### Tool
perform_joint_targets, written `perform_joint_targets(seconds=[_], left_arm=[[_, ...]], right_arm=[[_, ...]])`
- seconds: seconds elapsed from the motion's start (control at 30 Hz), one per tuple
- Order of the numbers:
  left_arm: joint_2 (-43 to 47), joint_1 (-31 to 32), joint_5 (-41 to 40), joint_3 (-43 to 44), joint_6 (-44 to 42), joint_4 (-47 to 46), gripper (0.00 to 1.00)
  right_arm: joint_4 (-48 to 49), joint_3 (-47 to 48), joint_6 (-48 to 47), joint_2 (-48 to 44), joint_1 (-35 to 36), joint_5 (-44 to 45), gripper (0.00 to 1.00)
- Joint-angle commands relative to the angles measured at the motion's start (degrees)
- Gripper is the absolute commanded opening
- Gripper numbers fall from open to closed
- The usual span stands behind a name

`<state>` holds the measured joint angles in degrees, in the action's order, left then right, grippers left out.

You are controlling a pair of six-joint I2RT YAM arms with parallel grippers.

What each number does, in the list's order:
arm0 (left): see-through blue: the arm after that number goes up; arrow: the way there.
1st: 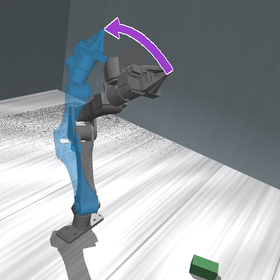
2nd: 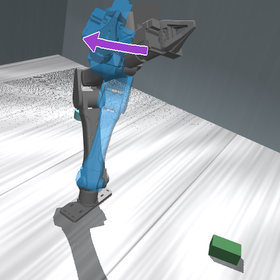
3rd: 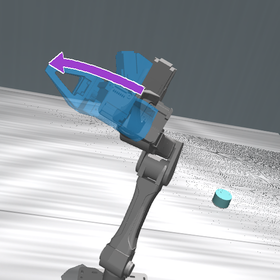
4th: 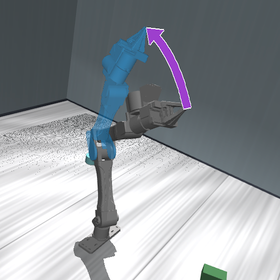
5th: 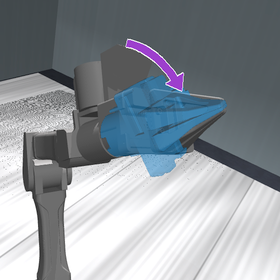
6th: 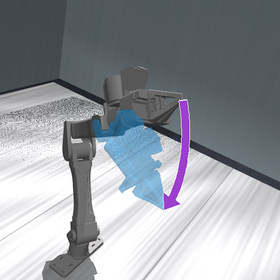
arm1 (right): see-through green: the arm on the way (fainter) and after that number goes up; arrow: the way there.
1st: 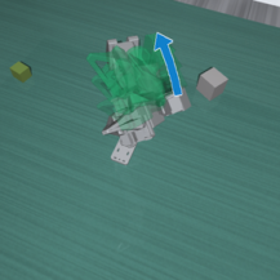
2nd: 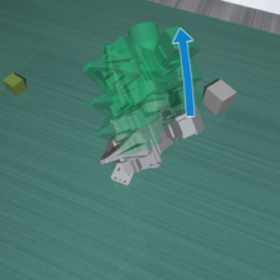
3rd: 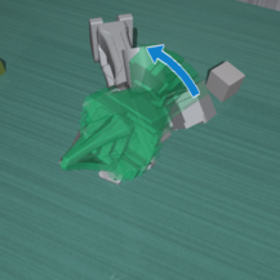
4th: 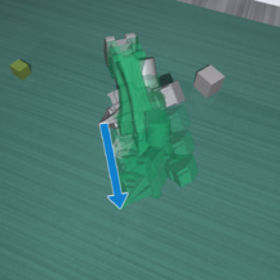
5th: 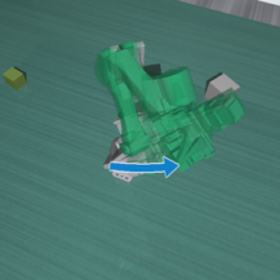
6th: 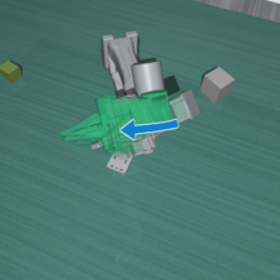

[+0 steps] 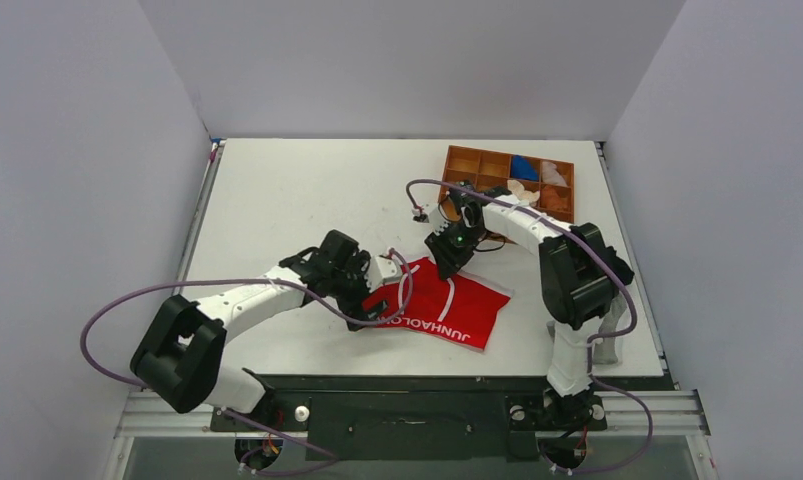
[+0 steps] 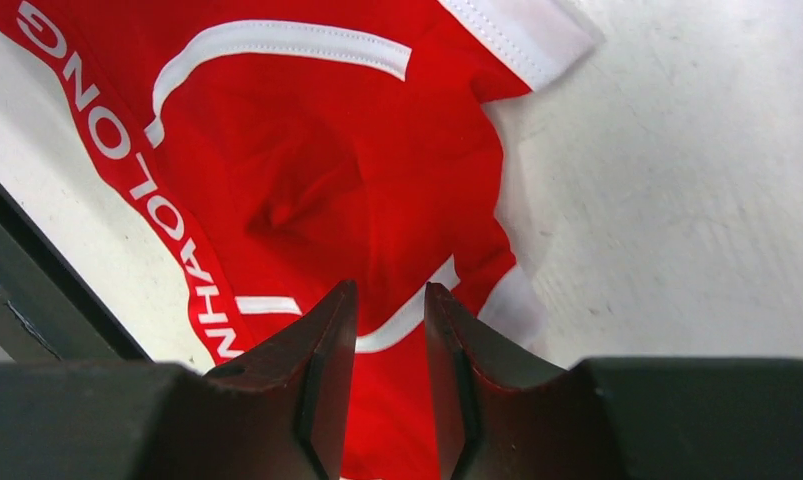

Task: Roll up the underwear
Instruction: Flatten out the underwear at the center of the board.

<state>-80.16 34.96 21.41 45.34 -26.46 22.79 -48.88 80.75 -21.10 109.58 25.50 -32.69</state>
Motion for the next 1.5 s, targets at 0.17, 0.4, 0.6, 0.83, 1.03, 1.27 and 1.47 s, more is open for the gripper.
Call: perform_joint_targets(seconds=[0.17, 0.4, 0.6, 0.83, 1.03, 1.27, 1.47], left_arm=[[-11.49, 3.85, -2.43, 5.44, -8.49, 8.96, 0.99], [-14.58, 4.99, -6.34, 7.68, -13.73, 16.81, 1.00], [-13.57, 5.60, -11.41, 5.84, -16.38, 19.18, 1.00], [-10.26, 5.62, -11.86, 5.42, -15.64, 16.74, 0.99], [-5.98, 5.73, -5.53, 11.11, -11.51, 11.56, 0.97], [-6.73, 6.88, 7.88, 18.75, -8.28, 11.65, 0.97], [-10.81, 7.73, 21.01, 18.39, -2.49, 8.40, 0.97]], right_arm=[[0.97, 6.72, 4.52, 6.81, -0.12, 5.43, 0.26], [2.87, 9.14, 8.13, 9.57, -1.53, 10.42, 0.27], [4.12, 7.46, 10.01, 7.06, -2.98, 15.78, 0.29], [6.10, 1.44, 8.23, 1.51, -2.58, 11.84, 0.31], [1.76, 1.24, 2.80, -0.22, -1.29, 1.32, 0.35], [-0.27, 1.72, -0.30, -1.99, -1.24, -3.43, 0.36], [-2.17, 9.58, 1.76, 4.89, -0.44, -8.32, 0.36]])
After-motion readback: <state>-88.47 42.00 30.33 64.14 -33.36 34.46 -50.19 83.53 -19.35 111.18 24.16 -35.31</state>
